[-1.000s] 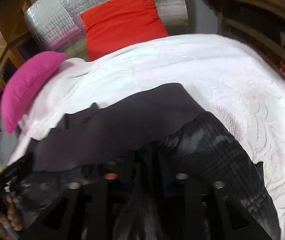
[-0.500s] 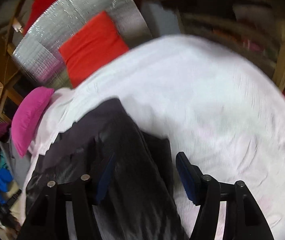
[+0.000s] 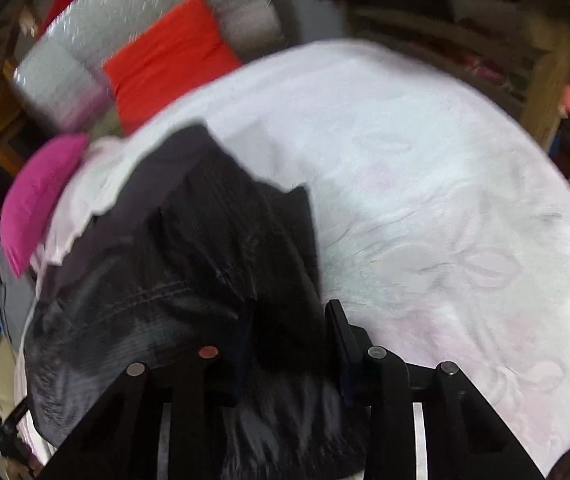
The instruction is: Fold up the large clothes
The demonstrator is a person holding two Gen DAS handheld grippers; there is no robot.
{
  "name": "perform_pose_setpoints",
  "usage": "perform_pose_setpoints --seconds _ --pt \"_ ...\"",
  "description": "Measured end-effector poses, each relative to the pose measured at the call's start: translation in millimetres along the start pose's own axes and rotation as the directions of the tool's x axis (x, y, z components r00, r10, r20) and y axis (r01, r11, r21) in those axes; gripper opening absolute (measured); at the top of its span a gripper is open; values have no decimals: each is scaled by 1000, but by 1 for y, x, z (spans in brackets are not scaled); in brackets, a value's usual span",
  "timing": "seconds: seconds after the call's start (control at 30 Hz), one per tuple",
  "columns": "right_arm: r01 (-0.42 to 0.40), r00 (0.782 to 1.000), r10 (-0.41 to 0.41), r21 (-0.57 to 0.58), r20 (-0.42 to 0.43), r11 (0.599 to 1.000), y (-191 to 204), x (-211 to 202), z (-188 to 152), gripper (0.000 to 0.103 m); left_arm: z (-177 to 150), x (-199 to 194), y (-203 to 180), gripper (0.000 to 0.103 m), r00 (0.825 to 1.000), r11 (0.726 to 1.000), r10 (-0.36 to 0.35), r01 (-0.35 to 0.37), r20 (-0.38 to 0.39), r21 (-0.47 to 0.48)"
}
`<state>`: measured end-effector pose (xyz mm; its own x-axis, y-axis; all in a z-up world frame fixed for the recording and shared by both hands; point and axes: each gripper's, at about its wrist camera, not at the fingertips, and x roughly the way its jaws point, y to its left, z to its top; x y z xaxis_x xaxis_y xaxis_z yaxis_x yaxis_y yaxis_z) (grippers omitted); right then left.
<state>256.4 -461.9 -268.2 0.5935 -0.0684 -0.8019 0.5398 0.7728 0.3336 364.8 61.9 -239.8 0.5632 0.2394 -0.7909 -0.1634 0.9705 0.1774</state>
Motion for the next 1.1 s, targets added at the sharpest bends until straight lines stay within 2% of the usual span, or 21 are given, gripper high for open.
perform_pose_setpoints --seconds 0.1,0.2,0.27,0.33,0.43,0.5,0.57,0.73,0.9,1.1 --pt "-21 987 17 26 157 999 0 -42 -6 46 -5 -33 -4 67 993 1000 -30 31 111 -2" --pt "-121 967 126 -34 221 992 16 -66 -17 46 -15 -61 -18 69 977 998 -54 46 206 46" --pt "-166 964 181 -89 197 982 33 -67 -26 46 -21 -71 -30 69 968 993 -103 88 229 76" --pt "-172 971 193 -150 141 974 54 -58 -35 46 -27 -76 -42 69 962 989 -121 96 243 111" --pt "-155 983 170 -189 66 970 76 -40 -45 46 -33 -83 -60 69 956 983 -118 74 268 168" --pt "-123 992 123 -163 -10 979 77 -18 -47 46 -35 -86 -68 69 952 979 -126 74 280 188" --pt "-117 991 107 -126 -83 985 71 3 -49 46 -36 -88 -71 69 947 977 -132 73 294 202" --pt "-138 989 131 -102 -73 985 68 -2 -44 46 -34 -85 -74 69 944 974 -135 71 300 214" --pt "-221 973 228 -138 42 966 75 -33 -34 46 -32 -83 -75 69 946 975 -143 83 292 206" --pt "-253 967 252 -178 -25 951 101 -20 -44 46 -33 -83 -78 69 948 973 -156 100 278 206"
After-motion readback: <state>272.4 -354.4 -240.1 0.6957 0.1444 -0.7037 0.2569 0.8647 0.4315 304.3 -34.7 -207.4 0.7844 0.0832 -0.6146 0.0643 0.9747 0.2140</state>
